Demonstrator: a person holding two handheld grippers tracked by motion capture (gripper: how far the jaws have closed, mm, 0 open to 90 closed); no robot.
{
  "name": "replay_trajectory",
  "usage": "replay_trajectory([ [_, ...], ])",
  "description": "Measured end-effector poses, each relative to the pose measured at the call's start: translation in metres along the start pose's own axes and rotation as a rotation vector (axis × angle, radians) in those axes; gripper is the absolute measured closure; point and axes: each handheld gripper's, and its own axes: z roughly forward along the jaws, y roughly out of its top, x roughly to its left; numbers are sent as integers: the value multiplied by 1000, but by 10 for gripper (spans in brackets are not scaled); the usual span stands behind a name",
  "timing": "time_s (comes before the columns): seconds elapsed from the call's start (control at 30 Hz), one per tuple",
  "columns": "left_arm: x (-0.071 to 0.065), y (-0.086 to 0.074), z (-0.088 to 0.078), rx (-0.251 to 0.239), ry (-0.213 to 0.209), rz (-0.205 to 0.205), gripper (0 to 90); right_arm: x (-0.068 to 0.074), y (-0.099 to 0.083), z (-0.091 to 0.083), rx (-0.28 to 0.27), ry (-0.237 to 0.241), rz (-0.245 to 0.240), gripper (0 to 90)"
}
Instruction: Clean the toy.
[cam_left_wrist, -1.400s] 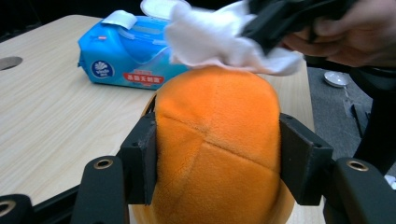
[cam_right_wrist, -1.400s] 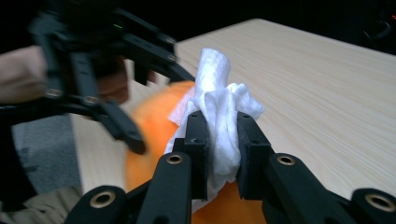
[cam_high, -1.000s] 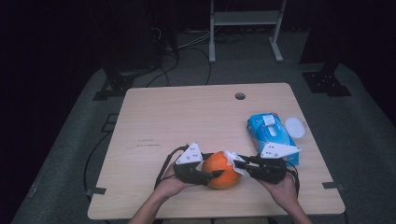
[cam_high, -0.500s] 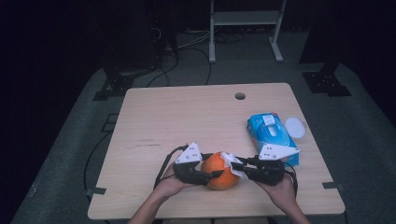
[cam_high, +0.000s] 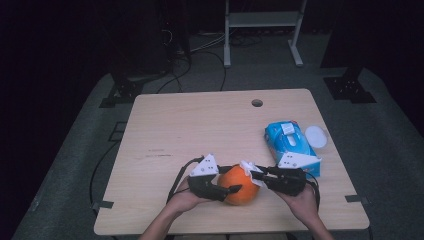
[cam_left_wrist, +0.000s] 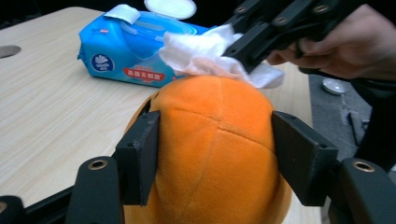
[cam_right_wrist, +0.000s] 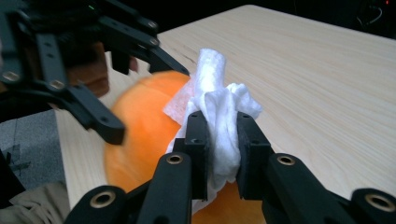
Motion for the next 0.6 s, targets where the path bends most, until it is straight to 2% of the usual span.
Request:
replay_trajectory([
  [0.1, -2, 0, 3, -3, 7, 9, 359, 9, 5, -2, -31, 39, -11, 765],
  [0.2, -4, 1, 4, 4, 2, 21, 334, 16, 9, 0, -24, 31, -47, 765],
  [0.37, -2, 0, 2, -1, -55, 16, 268, 8, 4, 1, -12, 33, -19, 765],
  [0.47, -1, 1, 0, 4, -108, 17, 233, 4, 2, 0, -11, 23, -11, 765],
  [0.53, 0, 0, -1, 7, -113, 35, 220, 3, 1, 0, -11, 21, -7, 765],
  [0.6, 3, -1, -1, 5, -99, 36, 204, 1, 0, 0, -9, 17, -5, 765],
])
